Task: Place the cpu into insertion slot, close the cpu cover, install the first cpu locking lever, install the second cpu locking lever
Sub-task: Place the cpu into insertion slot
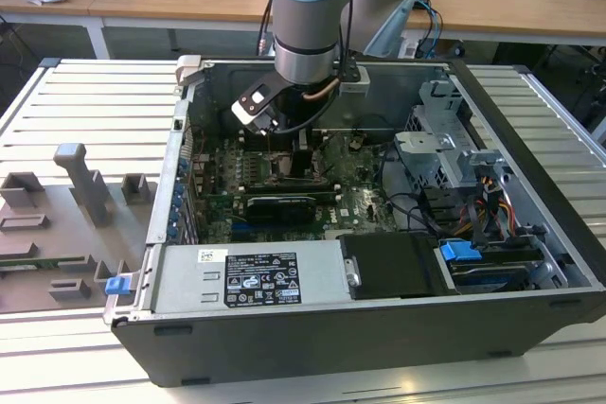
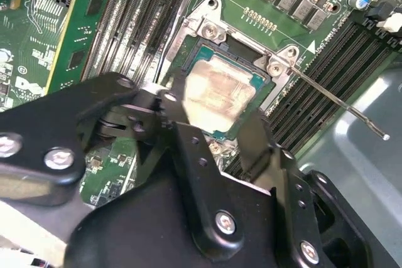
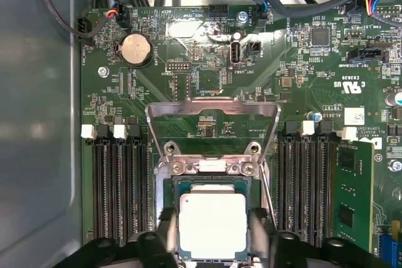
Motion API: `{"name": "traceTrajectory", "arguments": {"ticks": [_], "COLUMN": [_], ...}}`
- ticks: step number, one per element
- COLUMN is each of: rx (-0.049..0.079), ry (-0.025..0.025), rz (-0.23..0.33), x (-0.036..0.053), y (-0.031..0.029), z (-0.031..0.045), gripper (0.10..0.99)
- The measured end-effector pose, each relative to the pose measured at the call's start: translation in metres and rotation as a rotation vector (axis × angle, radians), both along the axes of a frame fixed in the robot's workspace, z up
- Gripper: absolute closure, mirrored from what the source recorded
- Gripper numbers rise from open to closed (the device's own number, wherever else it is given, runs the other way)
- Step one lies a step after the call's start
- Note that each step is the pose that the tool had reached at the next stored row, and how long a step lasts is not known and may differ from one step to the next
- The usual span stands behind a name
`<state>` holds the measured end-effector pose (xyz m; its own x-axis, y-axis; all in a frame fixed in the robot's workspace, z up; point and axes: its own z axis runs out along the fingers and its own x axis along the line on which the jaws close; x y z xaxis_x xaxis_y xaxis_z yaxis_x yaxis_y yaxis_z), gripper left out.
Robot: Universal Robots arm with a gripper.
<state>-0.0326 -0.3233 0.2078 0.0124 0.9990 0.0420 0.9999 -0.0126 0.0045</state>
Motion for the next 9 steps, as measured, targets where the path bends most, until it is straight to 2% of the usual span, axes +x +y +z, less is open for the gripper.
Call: {"name": "traceTrajectory", "arguments": {"ticks": [1,2,3,4,5,6,9], "rx": [0.000,0.000,0.000,0.000,0.000,0.000,0.000], "ry": [0.0000,0.0000,-0.0001,0.0000,0.0000,0.0000,0.0000], "rz": [0.000,0.000,0.000,0.000,0.000,0.000,0.000], "x": [0.0000,0.0000,0.0000,0.0000,0.0000,0.0000,0.0000], "y": [0.0000,0.0000,0.0000,0.0000,0.0000,0.0000,0.0000], "z": [0.0002,0.0006,0.0008,0.0011,0.0012,0.0012,0.0016], "gripper": [0.549,0.616,0.737,0.796,0.918,0.976,0.980]}}
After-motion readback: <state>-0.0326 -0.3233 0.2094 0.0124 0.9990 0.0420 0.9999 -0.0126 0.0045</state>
